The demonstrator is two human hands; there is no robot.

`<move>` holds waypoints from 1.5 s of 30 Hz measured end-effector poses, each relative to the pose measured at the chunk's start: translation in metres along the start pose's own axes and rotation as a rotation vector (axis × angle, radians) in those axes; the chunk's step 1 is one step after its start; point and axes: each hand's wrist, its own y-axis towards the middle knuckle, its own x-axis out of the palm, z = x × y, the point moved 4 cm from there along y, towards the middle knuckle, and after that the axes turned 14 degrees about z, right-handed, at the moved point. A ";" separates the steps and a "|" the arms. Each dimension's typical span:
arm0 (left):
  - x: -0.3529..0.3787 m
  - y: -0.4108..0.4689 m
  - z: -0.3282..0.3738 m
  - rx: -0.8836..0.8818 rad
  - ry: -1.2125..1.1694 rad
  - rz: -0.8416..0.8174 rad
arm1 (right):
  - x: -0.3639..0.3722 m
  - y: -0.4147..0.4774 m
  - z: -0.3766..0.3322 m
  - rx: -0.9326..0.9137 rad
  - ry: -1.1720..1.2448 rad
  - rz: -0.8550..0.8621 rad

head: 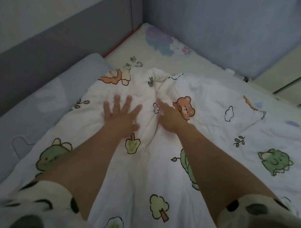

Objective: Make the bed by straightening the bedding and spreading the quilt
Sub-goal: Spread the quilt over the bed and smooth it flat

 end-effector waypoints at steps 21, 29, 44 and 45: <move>0.001 -0.002 0.058 0.290 0.000 0.085 | -0.003 -0.039 0.048 0.175 -0.084 0.350; 0.073 -0.031 0.165 0.588 -0.002 -0.252 | 0.026 -0.079 0.172 0.381 -0.144 -0.035; 0.134 0.067 0.192 0.557 0.036 0.105 | 0.064 -0.027 0.275 0.185 -0.209 0.127; 0.135 0.073 0.192 0.564 0.026 0.106 | 0.066 -0.028 0.277 0.152 -0.227 0.185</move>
